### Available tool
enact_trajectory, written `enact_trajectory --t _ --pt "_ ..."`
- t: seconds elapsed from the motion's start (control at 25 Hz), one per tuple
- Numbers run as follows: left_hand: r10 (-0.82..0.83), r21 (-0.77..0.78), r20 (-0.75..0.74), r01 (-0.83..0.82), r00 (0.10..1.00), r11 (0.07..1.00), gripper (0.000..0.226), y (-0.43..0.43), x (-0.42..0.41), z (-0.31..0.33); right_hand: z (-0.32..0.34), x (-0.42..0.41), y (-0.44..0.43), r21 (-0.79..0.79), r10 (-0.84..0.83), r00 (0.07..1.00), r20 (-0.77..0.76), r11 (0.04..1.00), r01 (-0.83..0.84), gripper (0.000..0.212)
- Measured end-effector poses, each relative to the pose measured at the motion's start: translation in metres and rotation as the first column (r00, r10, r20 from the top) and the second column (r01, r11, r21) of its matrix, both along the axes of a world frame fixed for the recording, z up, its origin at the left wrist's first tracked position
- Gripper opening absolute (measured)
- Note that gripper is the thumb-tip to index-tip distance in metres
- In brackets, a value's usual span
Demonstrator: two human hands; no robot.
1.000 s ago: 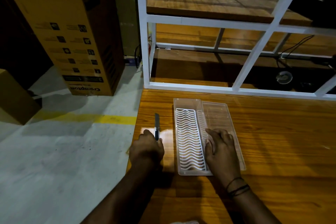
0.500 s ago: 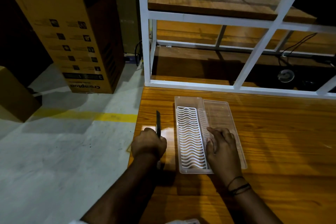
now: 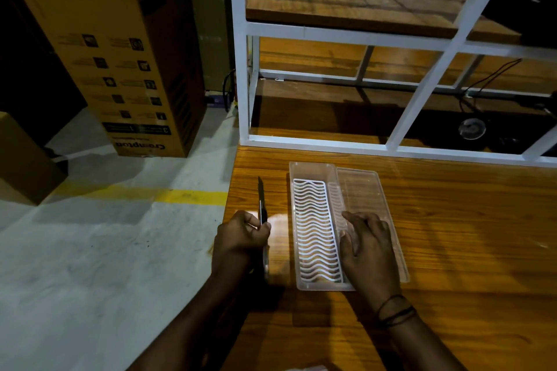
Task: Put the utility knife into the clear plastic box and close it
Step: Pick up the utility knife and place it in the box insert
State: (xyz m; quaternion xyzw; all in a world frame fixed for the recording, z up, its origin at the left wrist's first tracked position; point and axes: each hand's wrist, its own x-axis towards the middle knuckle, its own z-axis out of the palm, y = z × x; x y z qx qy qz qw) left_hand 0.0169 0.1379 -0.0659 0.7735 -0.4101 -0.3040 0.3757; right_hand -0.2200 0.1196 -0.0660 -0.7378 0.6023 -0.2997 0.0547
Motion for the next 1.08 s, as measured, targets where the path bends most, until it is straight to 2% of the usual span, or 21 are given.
enact_trajectory --t 0.12,0.24,0.28,0.36,0.4,0.44,0.56,0.68,0.76,0.84,0.92,1.0,1.08 --pt "0.007 -0.208 -0.162 -0.041 0.987 0.977 0.020 0.003 -0.013 0.011 0.010 0.011 0.002 -0.035 0.000 0.993 0.116 0.999 0.004 0.031" --pt "-0.078 -0.288 -0.299 -0.012 0.951 0.958 0.018 -0.005 -0.034 0.023 0.023 0.025 -0.003 0.027 0.044 0.916 0.398 0.998 -0.060 0.021" --pt "-0.129 -0.305 -0.326 0.025 0.937 0.952 0.019 -0.009 -0.041 0.024 0.026 0.029 -0.009 0.116 0.020 0.830 0.558 0.988 -0.102 0.018" --pt "-0.211 -0.335 -0.316 0.099 0.925 0.937 0.022 -0.013 -0.054 0.025 0.035 0.036 -0.017 0.311 -0.141 0.496 0.857 0.909 -0.278 0.017" --pt "-0.237 -0.343 -0.303 0.127 0.923 0.931 0.022 -0.013 -0.061 0.026 0.037 0.036 -0.020 0.355 -0.221 0.363 0.905 0.864 -0.357 0.021" --pt "-0.257 -0.346 -0.303 0.146 0.918 0.927 0.021 -0.013 -0.066 0.026 0.037 0.036 -0.023 0.373 -0.257 0.316 0.913 0.839 -0.396 0.024" --pt "-0.313 -0.343 -0.290 0.207 0.904 0.916 0.020 -0.011 -0.074 0.028 0.033 0.036 -0.028 0.358 -0.219 0.353 0.910 0.844 -0.400 0.020" --pt "-0.365 -0.341 -0.092 0.315 0.927 0.886 0.027 -0.008 -0.069 0.030 0.030 0.031 -0.036 0.343 -0.190 0.399 0.897 0.869 -0.357 0.017" --pt "-0.417 -0.333 0.100 0.425 0.904 0.842 0.049 -0.005 -0.065 0.031 0.032 0.029 -0.044 0.332 -0.164 0.453 0.876 0.888 -0.319 0.015" --pt "-0.484 -0.229 0.333 0.567 0.809 0.791 0.085 -0.002 -0.063 0.029 0.032 0.029 -0.049 0.322 -0.153 0.488 0.859 0.903 -0.284 0.014" --pt "-0.568 -0.106 0.445 0.671 0.692 0.734 0.112 0.001 -0.061 0.025 0.029 0.030 -0.051 0.317 -0.151 0.506 0.849 0.912 -0.260 0.013" --pt "-0.612 -0.054 0.470 0.713 0.636 0.699 0.122 0.002 -0.060 0.019 0.025 0.029 -0.051 0.317 -0.154 0.508 0.848 0.914 -0.251 0.011" --pt "-0.620 -0.044 0.466 0.716 0.631 0.697 0.121 0.003 -0.060 0.015 0.023 0.028 -0.054 0.328 -0.174 0.494 0.852 0.913 -0.243 0.009"
